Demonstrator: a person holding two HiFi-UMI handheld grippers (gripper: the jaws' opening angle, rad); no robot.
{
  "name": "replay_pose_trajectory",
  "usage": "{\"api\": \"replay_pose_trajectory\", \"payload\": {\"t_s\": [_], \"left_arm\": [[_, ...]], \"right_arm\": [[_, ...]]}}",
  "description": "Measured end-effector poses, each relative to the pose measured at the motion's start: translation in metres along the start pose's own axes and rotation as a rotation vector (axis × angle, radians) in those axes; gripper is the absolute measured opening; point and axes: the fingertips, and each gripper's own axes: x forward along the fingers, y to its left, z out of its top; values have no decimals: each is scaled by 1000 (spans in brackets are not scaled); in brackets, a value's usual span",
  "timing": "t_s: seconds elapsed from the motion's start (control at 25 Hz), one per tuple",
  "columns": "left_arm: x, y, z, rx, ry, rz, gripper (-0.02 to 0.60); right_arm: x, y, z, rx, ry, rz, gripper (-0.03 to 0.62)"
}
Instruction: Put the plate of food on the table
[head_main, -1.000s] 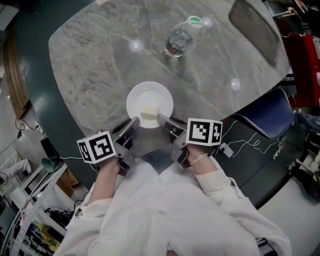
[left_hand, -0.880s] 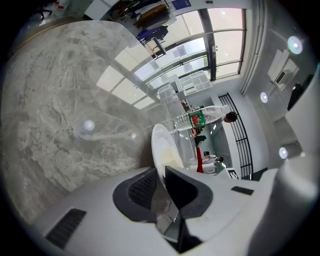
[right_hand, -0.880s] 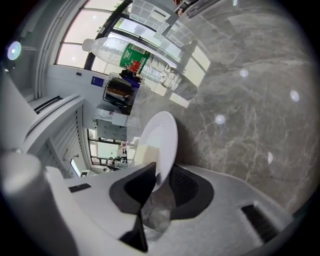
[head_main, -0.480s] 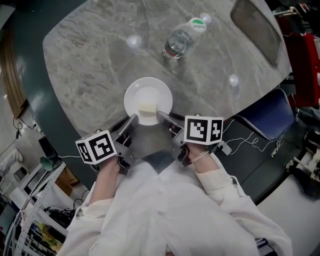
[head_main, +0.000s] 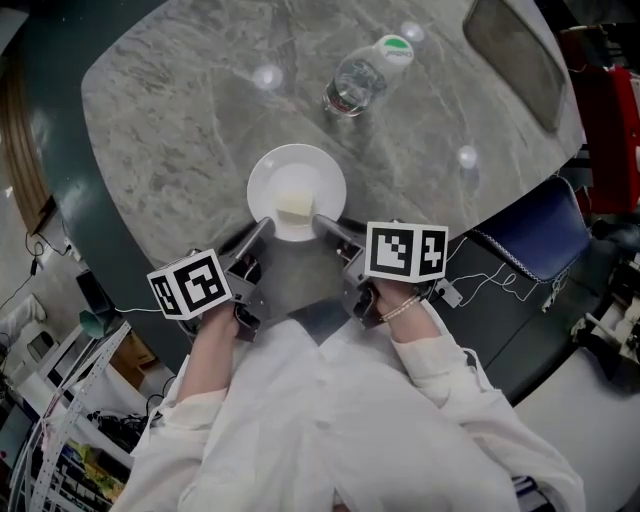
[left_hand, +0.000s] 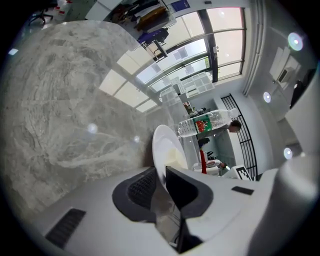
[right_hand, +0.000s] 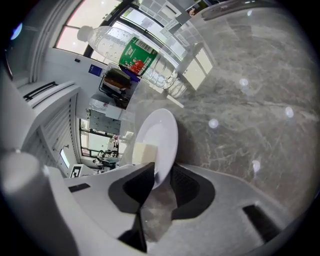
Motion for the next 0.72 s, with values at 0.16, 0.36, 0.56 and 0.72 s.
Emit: {"api": "replay_pose_trajectory", "payload": {"t_s": [0.16,0.36,0.56,0.72], "left_arm": [[4,-4,6,-14,-16,1,51],[6,-9,11,-6,-20,-3,52],[10,-6,9,27,0,27,58],[11,-5,8,53,8,51,63]], "right_arm": [[-1,1,12,-14,-5,-21,61],[-2,3,20,-102,6,-19,74],[-2,0,22,-169,29,-43,80],[-2,-1,22,-215,47,-60,91]]}}
